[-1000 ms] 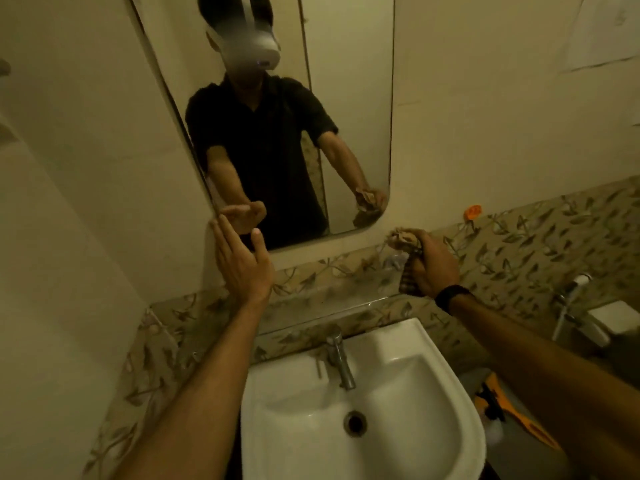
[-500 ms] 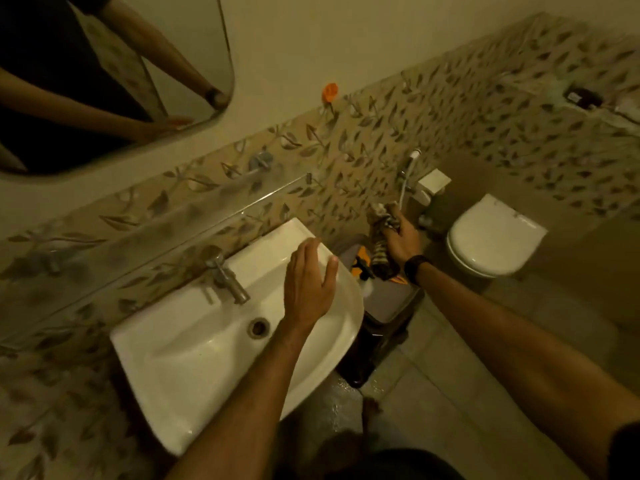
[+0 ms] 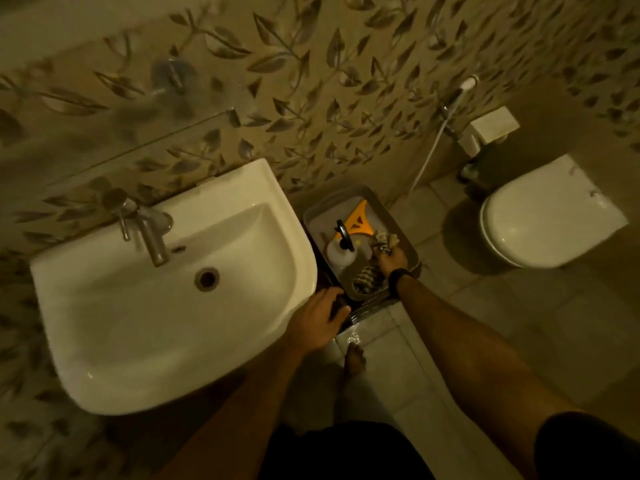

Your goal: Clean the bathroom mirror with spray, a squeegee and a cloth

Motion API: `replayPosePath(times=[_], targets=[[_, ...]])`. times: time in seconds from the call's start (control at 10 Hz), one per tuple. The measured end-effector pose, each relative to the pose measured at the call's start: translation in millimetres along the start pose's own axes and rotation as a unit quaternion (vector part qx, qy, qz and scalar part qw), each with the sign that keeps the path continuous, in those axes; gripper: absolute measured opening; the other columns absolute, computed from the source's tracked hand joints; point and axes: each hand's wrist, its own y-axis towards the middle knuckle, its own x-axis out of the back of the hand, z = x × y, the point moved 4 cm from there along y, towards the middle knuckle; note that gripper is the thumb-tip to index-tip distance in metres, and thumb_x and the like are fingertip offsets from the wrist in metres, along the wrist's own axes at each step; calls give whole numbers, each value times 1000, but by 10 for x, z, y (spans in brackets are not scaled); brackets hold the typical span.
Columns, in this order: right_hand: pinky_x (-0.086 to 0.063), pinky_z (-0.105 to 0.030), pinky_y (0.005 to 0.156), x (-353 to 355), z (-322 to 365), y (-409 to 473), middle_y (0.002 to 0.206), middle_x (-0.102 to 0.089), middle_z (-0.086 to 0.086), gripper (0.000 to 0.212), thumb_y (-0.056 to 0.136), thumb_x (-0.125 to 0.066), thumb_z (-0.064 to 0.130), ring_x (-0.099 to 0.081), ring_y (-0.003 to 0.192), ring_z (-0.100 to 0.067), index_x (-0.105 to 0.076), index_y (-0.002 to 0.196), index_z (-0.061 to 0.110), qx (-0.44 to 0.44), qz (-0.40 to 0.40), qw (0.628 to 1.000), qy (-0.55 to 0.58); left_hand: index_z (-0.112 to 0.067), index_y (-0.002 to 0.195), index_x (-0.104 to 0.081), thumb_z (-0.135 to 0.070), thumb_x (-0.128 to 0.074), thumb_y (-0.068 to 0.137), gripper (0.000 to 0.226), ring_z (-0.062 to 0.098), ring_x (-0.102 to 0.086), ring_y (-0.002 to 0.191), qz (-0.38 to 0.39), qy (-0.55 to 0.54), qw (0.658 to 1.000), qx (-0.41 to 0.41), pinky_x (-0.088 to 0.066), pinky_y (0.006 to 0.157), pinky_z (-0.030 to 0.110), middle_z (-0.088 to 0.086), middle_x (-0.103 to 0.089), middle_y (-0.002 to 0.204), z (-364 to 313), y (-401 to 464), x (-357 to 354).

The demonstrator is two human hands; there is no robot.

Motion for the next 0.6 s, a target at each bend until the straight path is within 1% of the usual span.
replayPosePath(times=[0.1, 0.2, 0.3, 0.4, 0.5, 0.6], targets=[[-41, -25, 64, -72, -104, 303, 75, -52, -10, 15, 102, -48, 10, -50, 67, -27, -56, 91, 3, -16, 12, 1000, -10, -23, 147, -45, -47, -48, 104, 49, 22, -53, 132, 6, -1, 1000, 30, -40, 108, 33, 3, -56, 144, -22, 196, -176], [-49, -40, 91, -325, -409, 807, 123, -62, -15, 40, 100, -51, 21, -60, 107, -32, -52, 135, 1, -35, 61, 996, -56, -19, 147, -46, -43, -48, 105, 48, 21, -51, 133, 16, -30, 997, 66, -32, 99, 20, 4, -54, 146, -7, 319, -371], [-47, -47, 96, -465, -687, 1102, 136, -57, -22, 50, 97, -55, 33, -56, 120, -41, -53, 137, 3, -60, 93, 989, -97, -15, 144, -50, -38, -52, 105, 45, 23, -55, 131, 1, -73, 993, 93, -35, 99, 19, 6, -56, 143, 39, 340, -466], [-43, -52, 105, -463, -649, 1062, 140, -55, -21, 52, 100, -51, 38, -52, 125, -42, -52, 141, 5, -48, 104, 983, -145, -11, 143, -52, -32, -55, 104, 44, 24, -54, 131, -17, -89, 990, 105, -30, 96, 11, 9, -58, 142, 79, 309, -509], [-44, -53, 105, -411, -561, 968, 135, -59, -22, 50, 100, -50, 36, -55, 121, -42, -55, 137, 3, -12, 99, 978, -184, -16, 141, -52, -37, -54, 104, 43, 23, -58, 126, -18, -116, 988, 104, -44, 105, 30, 6, -58, 139, 42, 216, -471], [-48, -49, 94, -286, -269, 743, 114, -63, -24, 42, 100, -50, 34, -59, 106, -39, -60, 122, -1, 23, 88, 975, -202, -20, 144, -49, -41, -51, 104, 45, 22, -56, 128, -25, -111, 989, 93, -44, 108, 36, 5, -56, 142, -20, 168, -362]])
